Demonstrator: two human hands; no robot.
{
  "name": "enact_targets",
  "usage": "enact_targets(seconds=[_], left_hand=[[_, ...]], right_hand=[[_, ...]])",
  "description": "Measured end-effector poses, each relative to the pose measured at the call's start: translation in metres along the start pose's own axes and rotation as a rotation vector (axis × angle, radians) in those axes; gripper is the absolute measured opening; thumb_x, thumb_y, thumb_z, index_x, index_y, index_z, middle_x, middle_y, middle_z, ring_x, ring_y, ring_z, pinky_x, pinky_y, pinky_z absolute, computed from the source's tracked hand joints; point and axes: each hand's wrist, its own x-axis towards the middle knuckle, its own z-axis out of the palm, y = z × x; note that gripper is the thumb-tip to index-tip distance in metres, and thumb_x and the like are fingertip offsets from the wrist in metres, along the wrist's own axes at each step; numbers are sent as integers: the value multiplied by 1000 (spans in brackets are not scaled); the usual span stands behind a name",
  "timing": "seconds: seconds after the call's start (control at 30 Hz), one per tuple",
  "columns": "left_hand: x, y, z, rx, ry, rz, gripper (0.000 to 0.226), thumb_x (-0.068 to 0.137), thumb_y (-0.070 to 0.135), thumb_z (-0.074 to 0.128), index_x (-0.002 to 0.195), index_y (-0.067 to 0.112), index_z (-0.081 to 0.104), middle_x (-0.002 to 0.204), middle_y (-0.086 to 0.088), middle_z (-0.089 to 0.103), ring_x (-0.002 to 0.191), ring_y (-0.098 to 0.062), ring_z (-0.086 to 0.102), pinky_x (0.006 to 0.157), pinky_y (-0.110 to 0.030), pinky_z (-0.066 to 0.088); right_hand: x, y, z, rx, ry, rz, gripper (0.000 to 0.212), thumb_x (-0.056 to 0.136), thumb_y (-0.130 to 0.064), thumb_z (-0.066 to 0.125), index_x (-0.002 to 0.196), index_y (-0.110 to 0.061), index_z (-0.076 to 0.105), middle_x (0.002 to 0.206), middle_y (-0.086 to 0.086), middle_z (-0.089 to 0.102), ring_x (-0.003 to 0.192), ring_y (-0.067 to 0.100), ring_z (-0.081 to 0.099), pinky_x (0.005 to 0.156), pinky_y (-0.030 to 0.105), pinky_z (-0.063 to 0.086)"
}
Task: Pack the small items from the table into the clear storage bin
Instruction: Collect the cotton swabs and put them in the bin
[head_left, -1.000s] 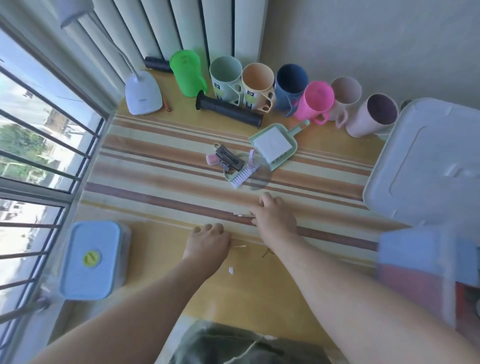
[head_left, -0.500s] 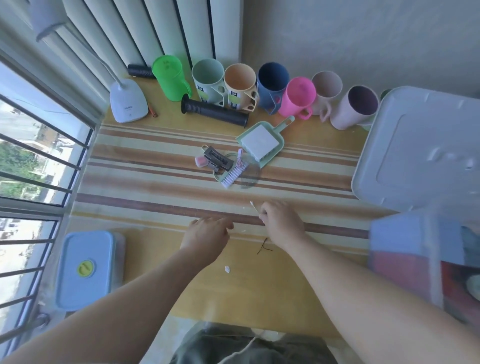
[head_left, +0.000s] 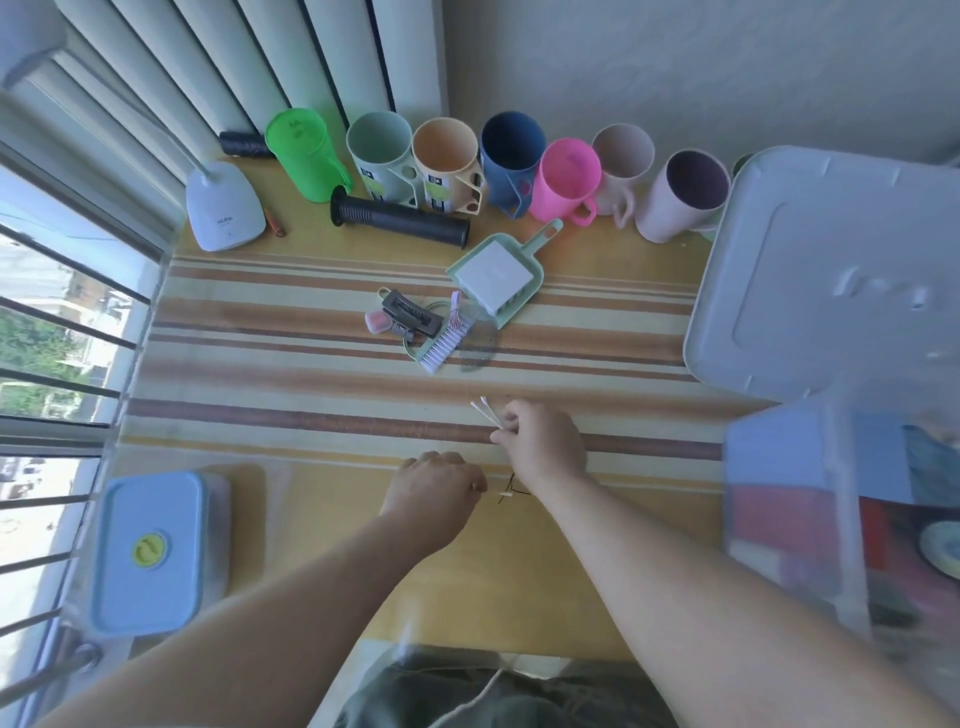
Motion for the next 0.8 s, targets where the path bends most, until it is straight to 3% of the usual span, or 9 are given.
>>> enact_targets(seconds=[0.13, 0.3, 0.5, 0.63, 0.8], left_hand=[[-1, 3, 2, 34, 5, 22, 26, 104, 41, 46, 114, 40, 69, 119, 10, 66, 113, -22, 59, 94, -37, 44], [1, 8, 1, 36, 3, 36, 25, 104, 42, 46, 114, 40, 69, 120, 9, 65, 113, -23, 57, 96, -39, 44], [17, 24, -1, 34, 36, 90, 24, 104, 40, 47, 117, 43, 67, 120, 13, 67, 113, -20, 59, 93, -36, 44], [34, 38, 0, 118, -16, 160, 28, 102, 36, 55, 129, 42, 54, 120, 10, 68, 120, -22, 59, 100, -40, 41], [46, 44, -6, 326, -58, 154, 10, 99, 32, 61, 109, 34, 62, 110, 8, 67, 110, -23, 62, 97, -42, 43]], right_hand=[[4, 1, 6, -193, 9, -111, 11, 103, -25, 68, 108, -19, 76, 102, -3, 64, 99, 25, 60, 71, 39, 55], [2, 2, 6, -442, -58, -237, 11, 102, -12, 65, 111, -18, 64, 115, 1, 58, 110, 27, 50, 70, 37, 39], [-12, 29, -36, -291, -44, -120, 15, 110, -23, 55, 107, -15, 67, 110, -2, 53, 105, 22, 49, 71, 37, 48], [-32, 52, -64, -242, 42, -106, 18, 109, -26, 57, 102, -15, 69, 105, -4, 53, 99, 20, 49, 65, 36, 46], [-58, 61, -84, -168, 92, -111, 13, 107, -23, 59, 98, -19, 67, 103, -7, 51, 94, 21, 51, 65, 36, 43]])
